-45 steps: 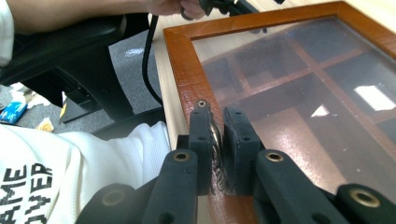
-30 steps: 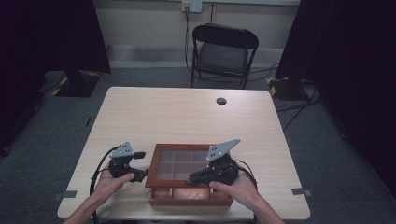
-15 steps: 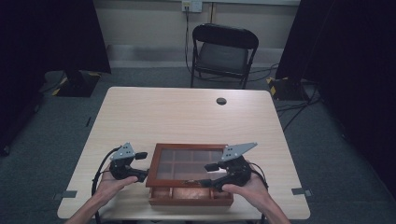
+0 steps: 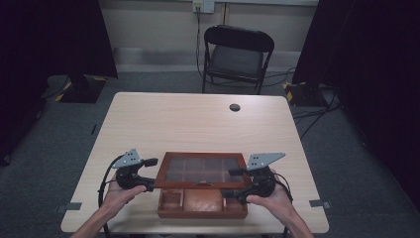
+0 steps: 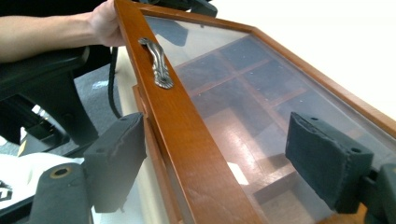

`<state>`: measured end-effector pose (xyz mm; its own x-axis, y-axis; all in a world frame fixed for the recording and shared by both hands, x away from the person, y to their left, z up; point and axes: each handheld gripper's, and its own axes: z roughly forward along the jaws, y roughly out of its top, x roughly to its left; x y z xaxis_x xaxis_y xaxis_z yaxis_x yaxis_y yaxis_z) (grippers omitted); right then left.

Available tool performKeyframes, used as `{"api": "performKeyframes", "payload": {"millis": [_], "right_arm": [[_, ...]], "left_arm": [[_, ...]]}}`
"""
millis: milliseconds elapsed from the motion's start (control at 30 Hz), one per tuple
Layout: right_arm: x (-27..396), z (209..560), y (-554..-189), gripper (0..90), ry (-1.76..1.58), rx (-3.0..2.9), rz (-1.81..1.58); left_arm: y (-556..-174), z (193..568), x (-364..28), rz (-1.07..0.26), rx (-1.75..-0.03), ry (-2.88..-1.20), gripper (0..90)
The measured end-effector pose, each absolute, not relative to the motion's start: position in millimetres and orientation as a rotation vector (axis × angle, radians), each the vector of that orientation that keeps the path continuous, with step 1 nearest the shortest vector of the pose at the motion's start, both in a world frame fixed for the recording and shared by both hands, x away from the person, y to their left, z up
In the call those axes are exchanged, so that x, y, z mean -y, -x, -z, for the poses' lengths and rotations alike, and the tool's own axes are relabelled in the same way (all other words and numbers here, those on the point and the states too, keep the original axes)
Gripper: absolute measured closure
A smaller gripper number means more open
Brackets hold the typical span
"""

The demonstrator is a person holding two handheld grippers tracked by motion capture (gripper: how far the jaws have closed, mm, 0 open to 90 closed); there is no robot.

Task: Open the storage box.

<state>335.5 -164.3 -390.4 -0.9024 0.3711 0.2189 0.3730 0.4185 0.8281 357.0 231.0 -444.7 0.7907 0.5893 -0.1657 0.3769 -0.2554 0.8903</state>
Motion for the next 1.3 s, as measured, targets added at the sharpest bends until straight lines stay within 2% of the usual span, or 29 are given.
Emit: {"api": "performKeyframes", "payload": {"millis": [467, 1300], "right_arm": [[174, 391, -342, 19.3, 0.754, 2.720, 1.577], [181, 387, -346, 19.7, 0.808, 2.791, 1.572]], "left_arm": [[-362, 435, -228, -0.265, -0.735, -1.872, 27.8], [-364, 423, -222, -0.256, -0.700, -1.857, 29.0]]}}
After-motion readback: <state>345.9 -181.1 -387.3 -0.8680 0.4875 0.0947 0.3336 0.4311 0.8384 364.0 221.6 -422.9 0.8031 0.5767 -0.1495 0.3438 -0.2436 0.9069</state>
